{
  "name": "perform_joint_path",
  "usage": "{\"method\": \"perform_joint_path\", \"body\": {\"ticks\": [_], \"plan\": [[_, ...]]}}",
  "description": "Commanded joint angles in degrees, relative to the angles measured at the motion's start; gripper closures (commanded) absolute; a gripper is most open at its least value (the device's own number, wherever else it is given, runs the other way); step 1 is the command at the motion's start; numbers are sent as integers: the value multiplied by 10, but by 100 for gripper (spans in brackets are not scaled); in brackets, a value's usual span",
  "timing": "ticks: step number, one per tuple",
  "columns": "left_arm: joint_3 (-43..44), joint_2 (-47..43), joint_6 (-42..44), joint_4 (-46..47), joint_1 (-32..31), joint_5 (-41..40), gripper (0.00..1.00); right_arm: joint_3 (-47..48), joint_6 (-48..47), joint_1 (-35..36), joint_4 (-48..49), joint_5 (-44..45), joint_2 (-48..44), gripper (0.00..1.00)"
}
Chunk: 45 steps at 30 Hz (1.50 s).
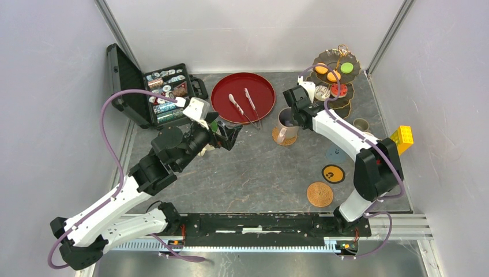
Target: Serve the afternoon tea
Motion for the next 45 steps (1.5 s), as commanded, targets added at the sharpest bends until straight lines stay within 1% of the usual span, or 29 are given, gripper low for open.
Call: {"method": "perform_joint_path", "body": {"ticks": [1,10,22,42,44,45], "plan": [[9,2,-5,7,-1,-3,0,33,-3,-11,48,-32,-1,100],[9,4,-4,7,-1,-3,0,22,7,-20,60,-59,17,100],[9,4,-4,7,-1,-2,0,14,7,-35,63,-62,32,100],[9,4,-6,6,-1,0,0,-2,10,-36,65,-65,42,100],[9,5,-7,7,-1,1,0,-1,7,-35,65,-66,42,95],[9,5,-7,7,-1,2,0,0,2,-35,66,-69,40,89]]}}
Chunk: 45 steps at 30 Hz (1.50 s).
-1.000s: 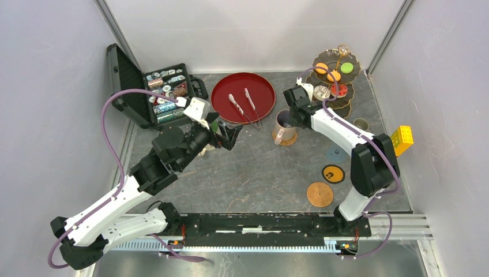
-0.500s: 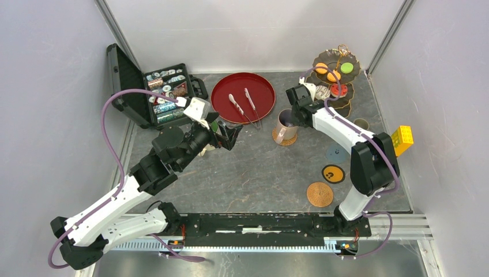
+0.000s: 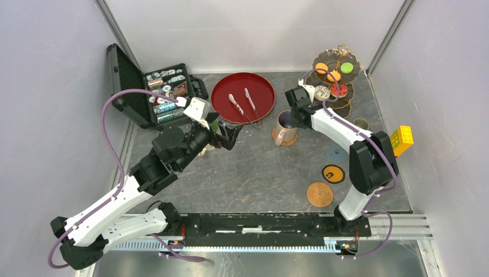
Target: Serve the afternoon tea
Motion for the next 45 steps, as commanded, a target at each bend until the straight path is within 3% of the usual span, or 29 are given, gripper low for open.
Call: {"method": "perform_joint_path", "body": {"ticks": [1,5,8,13,18,22,26,31,36,45], "plan": [[9,1,-7,7,-1,2,0,11,-3,-2,38,-5,-8,82],[9,2,-8,7,-1,4,0,8,-27,-2,50,-8,-37,58],[9,0,-9,7,-1,3,0,19,-49,-2,45,-8,-72,50],[9,-4,-9,8,-1,5,0,20,-86,-2,8,6,-166,44],[9,-13,-11,9,-1,8,0,-127,-100,-2,14,49,-313,44],[8,-13,-16,10,-1,12,0,-225,-52,-2,-43,59,-394,48],[8,-13,-19,11,-1,20,0,-343,26,-2,-79,11,-458,64],[8,-13,-20,11,-1,17,0,-418,73,-1,-139,-33,-514,83],[8,-13,-24,11,-1,24,0,-482,93,-2,-141,-113,-566,90],[8,-11,-21,10,-1,18,0,-489,65,-2,-168,-125,-545,98]]}}
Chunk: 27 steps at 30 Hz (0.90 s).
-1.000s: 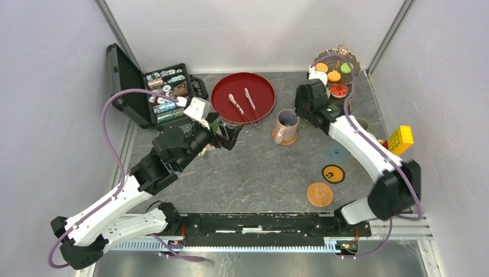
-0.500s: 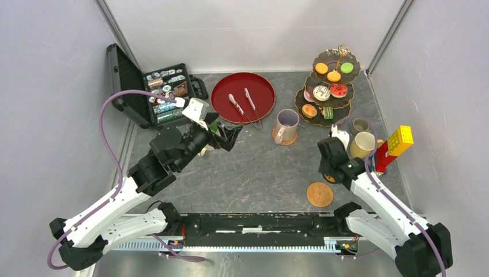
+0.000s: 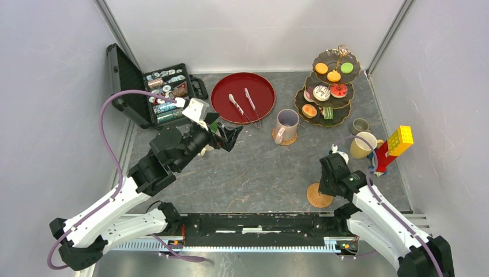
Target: Serve the afternoon tea
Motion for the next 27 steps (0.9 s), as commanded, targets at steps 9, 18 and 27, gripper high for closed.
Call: {"method": "perform_joint_path", "body": {"ticks": [9,18,27], "plan": [[9,3,-21,10,-1,3,0,34,-28,-1,-48,-17,6,99],[9,12,-21,8,-1,4,0,40,-41,-1,-53,-48,-2,100],[11,17,-22,6,-1,7,0,10,-44,-1,-44,-64,2,100]]}}
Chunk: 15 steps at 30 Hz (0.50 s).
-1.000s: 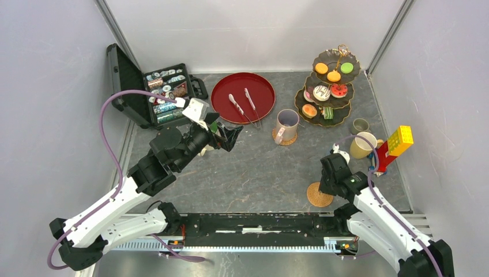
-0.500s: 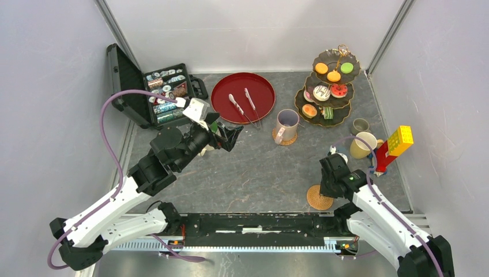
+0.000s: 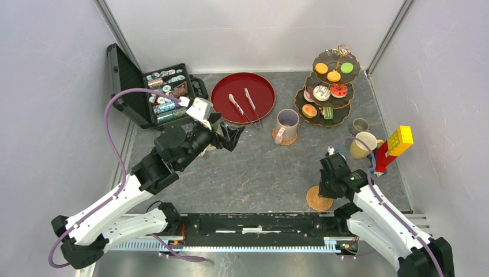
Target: Serve the afternoon tea
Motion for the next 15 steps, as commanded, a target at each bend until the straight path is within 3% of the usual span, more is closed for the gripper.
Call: {"method": "perform_joint_path", "body": {"ticks": [1,11,15], "plan": [[11,3,-22,6,-1,6,0,-13,-5,-1,14,-8,2,100],[12,7,-13,3,-1,-7,0,-67,38,-1,221,2,99,100],[12,8,-9,3,-1,-13,0,-36,39,-1,306,75,165,100]]}}
